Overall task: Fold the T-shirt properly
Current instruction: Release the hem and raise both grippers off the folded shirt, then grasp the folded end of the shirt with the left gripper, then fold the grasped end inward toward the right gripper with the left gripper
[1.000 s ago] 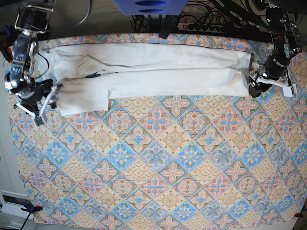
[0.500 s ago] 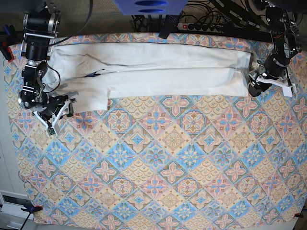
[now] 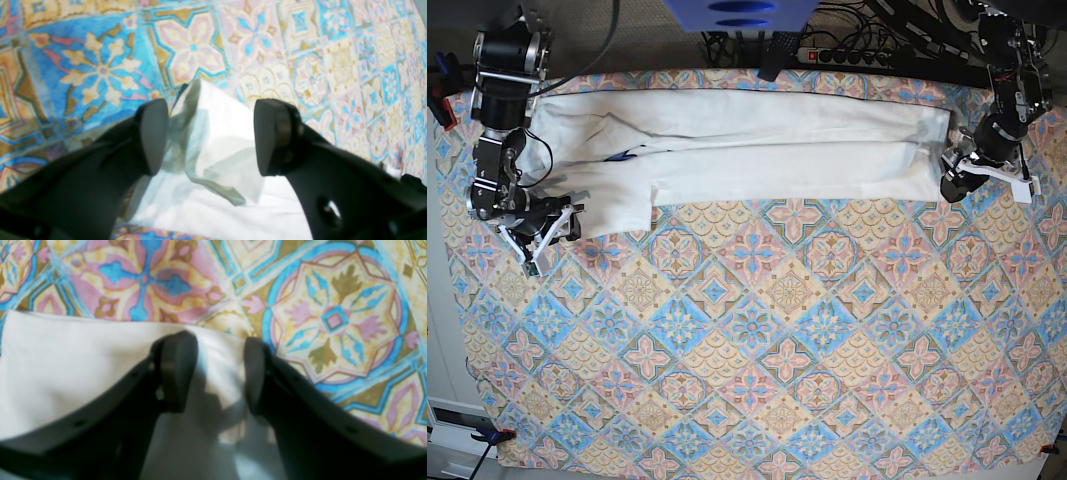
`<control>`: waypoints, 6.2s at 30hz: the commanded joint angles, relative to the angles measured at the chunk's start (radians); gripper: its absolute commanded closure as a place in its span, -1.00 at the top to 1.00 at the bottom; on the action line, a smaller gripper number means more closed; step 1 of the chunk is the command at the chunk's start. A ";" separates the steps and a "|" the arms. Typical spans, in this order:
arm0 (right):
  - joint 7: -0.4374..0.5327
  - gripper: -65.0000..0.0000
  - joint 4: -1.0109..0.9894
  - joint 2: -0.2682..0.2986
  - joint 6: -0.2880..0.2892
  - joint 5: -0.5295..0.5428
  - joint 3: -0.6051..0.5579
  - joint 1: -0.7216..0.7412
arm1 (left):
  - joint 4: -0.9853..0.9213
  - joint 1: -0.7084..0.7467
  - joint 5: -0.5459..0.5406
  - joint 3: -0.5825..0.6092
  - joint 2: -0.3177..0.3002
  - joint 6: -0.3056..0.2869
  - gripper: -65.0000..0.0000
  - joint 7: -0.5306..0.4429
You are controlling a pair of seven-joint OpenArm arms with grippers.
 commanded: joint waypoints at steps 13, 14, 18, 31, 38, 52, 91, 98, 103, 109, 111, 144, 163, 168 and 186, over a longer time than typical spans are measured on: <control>-0.018 -0.99 0.103 0.016 0.007 -0.007 -0.057 -0.003 | 0.015 -0.002 -0.007 0.003 -0.016 -0.011 0.24 -0.016; -0.018 -0.99 0.142 0.016 0.007 -0.007 -0.046 -0.029 | 0.015 -0.002 -0.007 0.003 -0.016 -0.011 0.24 -0.017; -0.085 -0.99 0.325 0.016 0.007 -0.006 -0.009 -0.120 | 0.015 -0.002 -0.007 0.003 -0.016 -0.011 0.24 -0.019; -0.236 -0.99 0.880 0.016 0.007 -0.004 0.012 -0.471 | 0.014 -0.002 -0.007 0.003 -0.016 -0.011 0.24 -0.020; -0.234 -1.00 0.943 0.016 0.007 -0.004 0.012 -0.598 | 0.014 -0.002 -0.007 0.003 -0.014 -0.011 0.24 -0.020; -0.296 -0.48 0.965 0.016 0.007 -0.009 0.045 -0.718 | 0.014 -0.002 -0.007 0.001 -0.082 -0.011 0.24 -0.014; -0.293 -0.48 0.985 -0.106 0.007 -0.007 0.144 -0.707 | -0.281 -0.176 0.154 0.431 -0.161 -0.040 0.25 0.104; -0.293 -0.48 0.985 -0.106 0.007 -0.007 0.146 -0.686 | -0.302 -0.173 0.148 0.432 -0.143 -0.068 0.06 0.105; -0.293 -0.48 0.985 -0.106 0.007 -0.007 0.144 -0.678 | -0.302 -0.176 0.146 0.423 -0.146 -0.101 -0.87 0.101; -0.296 -0.48 0.985 -0.106 0.007 -0.007 0.144 -0.674 | -0.307 -0.176 0.155 0.289 -0.146 -0.101 -1.00 0.104; -0.296 -0.48 0.985 -0.106 0.007 -0.007 0.144 -0.674 | -0.308 -0.177 0.158 0.254 -0.168 -0.101 -1.00 0.102; -0.296 -0.48 0.985 -0.106 0.007 -0.007 0.152 -0.674 | 0.127 -0.128 0.198 0.138 0.059 -0.098 -1.00 0.303; -0.296 -0.48 0.985 -0.103 0.007 -0.007 0.154 -0.672 | 0.075 -0.177 0.200 0.256 0.199 -0.095 -1.00 0.343; -0.294 -0.48 0.985 -0.103 0.007 -0.007 0.154 -0.672 | 0.071 -0.185 0.198 0.276 0.199 -0.095 -1.00 0.343; -0.303 -0.47 0.983 -0.103 0.007 -0.006 0.154 -0.672 | 0.281 -0.125 -0.096 0.111 0.021 -0.100 0.87 0.345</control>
